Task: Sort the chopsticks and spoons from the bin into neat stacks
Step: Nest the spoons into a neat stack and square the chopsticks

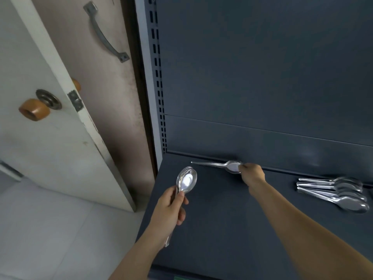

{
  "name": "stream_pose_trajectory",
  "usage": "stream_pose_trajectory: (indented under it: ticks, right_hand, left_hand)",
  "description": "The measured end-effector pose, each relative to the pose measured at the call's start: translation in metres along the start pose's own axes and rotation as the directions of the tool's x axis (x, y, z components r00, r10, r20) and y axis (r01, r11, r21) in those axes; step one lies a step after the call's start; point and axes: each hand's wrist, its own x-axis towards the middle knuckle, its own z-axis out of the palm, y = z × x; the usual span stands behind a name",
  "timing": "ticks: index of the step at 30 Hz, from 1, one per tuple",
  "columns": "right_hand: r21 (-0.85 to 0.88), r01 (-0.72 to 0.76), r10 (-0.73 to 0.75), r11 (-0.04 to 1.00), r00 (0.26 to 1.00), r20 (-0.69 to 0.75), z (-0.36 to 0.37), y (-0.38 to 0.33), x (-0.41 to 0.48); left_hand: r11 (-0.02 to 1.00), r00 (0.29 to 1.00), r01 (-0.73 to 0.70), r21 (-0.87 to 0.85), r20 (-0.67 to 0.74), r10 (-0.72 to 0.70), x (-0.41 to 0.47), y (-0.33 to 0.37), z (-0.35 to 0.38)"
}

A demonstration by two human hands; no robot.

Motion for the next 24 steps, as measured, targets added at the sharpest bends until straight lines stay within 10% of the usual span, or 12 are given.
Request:
stream_pose_trajectory:
  ticks: [7,11,16,24]
  right_hand:
    - [-0.407,0.398,-0.420,0.822,0.907,0.038,-0.038,0.017,-0.037]
    - [-0.297,0.636,-0.617,0.712,0.769,0.169,-0.058,0.001,-0.066]
    - [-0.131,0.646,-0.642,0.752,0.763,0.077,-0.062,-0.002,-0.101]
    - [-0.377,0.560,-0.631,0.738,0.770,-0.090,-0.096,0.055,-0.102]
  left_hand:
    - [0.998,0.997,-0.064,-0.007,-0.052,0.064,0.008,0.008,-0.001]
    - [0.999,0.998,-0.045,-0.010,-0.036,0.045,0.015,0.012,0.012]
    - [0.988,0.988,0.051,-0.146,0.153,-0.029,0.008,0.018,0.055]
    - [0.997,0.902,0.049,0.052,0.427,-0.066,-0.011,0.024,0.117]
